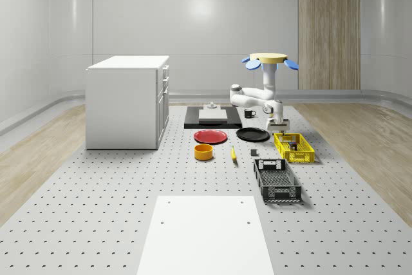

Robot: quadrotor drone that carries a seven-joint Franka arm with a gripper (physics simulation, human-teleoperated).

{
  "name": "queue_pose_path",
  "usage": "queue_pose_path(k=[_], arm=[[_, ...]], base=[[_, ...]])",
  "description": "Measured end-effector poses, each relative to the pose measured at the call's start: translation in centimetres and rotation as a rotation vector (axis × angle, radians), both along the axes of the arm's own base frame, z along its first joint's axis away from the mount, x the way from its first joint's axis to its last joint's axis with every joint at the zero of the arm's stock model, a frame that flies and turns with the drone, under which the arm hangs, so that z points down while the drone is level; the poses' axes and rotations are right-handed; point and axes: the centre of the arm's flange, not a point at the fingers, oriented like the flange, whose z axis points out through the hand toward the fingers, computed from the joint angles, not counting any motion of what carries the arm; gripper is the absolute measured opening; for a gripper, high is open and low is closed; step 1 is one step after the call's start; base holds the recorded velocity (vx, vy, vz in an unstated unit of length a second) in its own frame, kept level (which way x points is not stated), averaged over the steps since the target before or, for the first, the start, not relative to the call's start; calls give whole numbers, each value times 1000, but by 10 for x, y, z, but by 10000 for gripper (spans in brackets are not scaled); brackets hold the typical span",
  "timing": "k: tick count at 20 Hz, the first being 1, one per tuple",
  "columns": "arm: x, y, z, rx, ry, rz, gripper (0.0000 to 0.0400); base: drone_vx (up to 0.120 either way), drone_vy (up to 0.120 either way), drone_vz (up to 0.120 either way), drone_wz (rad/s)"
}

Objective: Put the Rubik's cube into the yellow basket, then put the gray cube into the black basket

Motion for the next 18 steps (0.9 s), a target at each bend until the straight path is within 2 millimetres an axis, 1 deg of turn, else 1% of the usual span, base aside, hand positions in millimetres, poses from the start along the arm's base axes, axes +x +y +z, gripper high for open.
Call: queue_pose_path(k=[9, 12, 16, 18], arm=[[0, 0, 0, 0, 0, 0, 400], [0, 0, 0, 0, 0, 0, 400], [0, 0, 0, 0, 0, 0, 400], [0, 0, 0, 0, 0, 0, 400]], base=[[0, -120, 0, 0], [120, -120, 0, 0], [20, -120, 0, 0], [120, -120, 0, 0]])
